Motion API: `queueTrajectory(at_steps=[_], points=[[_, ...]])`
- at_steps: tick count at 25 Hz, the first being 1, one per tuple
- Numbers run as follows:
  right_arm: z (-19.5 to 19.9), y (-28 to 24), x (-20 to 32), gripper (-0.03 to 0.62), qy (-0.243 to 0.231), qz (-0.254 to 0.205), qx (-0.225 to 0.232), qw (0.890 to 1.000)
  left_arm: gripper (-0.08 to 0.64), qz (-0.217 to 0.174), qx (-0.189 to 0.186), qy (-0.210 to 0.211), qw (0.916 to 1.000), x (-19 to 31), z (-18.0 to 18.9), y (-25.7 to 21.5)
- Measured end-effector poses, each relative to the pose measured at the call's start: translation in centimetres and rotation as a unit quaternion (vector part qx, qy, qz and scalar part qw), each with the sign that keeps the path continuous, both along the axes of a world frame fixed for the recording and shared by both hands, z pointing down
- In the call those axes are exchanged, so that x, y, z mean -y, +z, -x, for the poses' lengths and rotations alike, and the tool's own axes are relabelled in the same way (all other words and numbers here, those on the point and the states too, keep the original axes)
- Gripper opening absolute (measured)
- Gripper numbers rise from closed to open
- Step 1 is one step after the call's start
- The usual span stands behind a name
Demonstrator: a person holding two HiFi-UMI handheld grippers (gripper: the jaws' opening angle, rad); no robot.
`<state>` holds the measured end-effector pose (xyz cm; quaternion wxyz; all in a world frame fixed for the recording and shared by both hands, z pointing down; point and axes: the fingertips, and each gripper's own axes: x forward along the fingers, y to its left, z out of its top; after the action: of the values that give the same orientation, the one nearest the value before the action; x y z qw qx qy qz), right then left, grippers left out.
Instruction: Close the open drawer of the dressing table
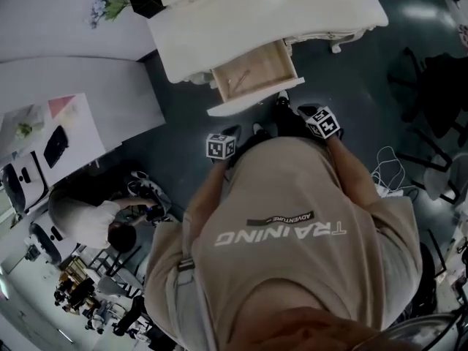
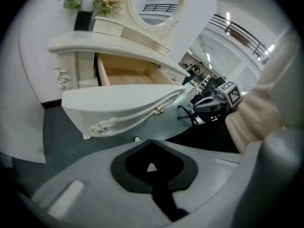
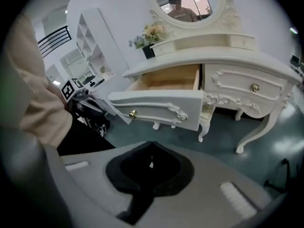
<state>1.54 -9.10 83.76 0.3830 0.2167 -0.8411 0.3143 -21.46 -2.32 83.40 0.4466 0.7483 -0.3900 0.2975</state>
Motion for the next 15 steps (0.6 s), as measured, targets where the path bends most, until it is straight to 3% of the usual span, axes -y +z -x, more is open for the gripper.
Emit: queueTrajectory(at_steps=[3, 8, 11, 15], points=[[-0.9, 0.8, 0.5, 0.005, -0.016, 0.03, 0.037, 0.999, 0.0, 0.029, -0.002, -0.01, 0.9995, -0.3, -0.4, 0.2], [-1.8, -0.8, 5.1, 0.005, -0.067, -0.002, 0.079, 0.995, 0.0, 0.039, 0.013, -0.057, 0.9975, 2.8, -1.3, 0.2], [-1.6, -0.3, 5.2, 0.005, -0.096, 0.053, 0.106, 0.988, 0.0, 0.032, 0.008, -0.079, 0.9963, 5.2, -2.4, 0.0], [-2.1, 1.1, 5.5, 0.005, -0.082, 0.086, 0.093, 0.988, 0.0, 0.041, 0.015, -0.098, 0.9942, 6.1, -2.6, 0.0]])
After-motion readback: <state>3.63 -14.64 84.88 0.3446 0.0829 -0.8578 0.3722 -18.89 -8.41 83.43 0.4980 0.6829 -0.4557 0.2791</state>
